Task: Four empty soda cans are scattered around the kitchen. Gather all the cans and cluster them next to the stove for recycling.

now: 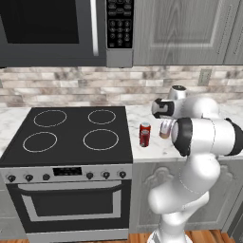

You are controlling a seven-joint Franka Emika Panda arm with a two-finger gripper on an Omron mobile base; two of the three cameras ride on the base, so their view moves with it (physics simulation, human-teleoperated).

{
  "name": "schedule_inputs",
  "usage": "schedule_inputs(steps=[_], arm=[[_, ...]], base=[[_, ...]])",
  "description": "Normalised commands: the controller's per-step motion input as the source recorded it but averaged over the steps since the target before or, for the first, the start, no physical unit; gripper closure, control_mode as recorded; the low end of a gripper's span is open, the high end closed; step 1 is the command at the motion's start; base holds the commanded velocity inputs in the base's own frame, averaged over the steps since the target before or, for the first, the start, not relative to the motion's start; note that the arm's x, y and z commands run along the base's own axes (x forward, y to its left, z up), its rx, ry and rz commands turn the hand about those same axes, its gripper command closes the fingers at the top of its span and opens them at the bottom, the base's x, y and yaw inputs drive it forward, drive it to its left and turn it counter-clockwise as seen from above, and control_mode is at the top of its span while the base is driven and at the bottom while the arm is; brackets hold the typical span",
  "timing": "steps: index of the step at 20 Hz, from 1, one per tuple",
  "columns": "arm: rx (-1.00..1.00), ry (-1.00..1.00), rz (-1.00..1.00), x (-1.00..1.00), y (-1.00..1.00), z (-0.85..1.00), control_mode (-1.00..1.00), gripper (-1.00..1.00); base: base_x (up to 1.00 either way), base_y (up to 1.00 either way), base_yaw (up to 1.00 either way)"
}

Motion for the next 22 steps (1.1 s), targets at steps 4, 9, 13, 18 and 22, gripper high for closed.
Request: schedule_inputs(steps=[4,9,13,18,22], arm=[[0.00,0.00,0.08,0.19,0.00,-0.09,-1.00,1.00],[0.00,0.00,0.07,0.18,0.00,-0.16,-1.00,1.00],[0.00,0.00,0.06,0.23,0.01,-0.15,-1.00,1.00],[-0.01,0.00,0.05,0.26,0.01,-0.16,-1.00,1.00],[-0.01,0.00,0.05,0.24,0.04,-0.20,-1.00,1.00]], base=[[0.00,0.00,0.00],[0.00,0.00,0.00],[0.00,0.00,0.00],[0.00,0.00,0.00],[0.00,0.00,0.00]])
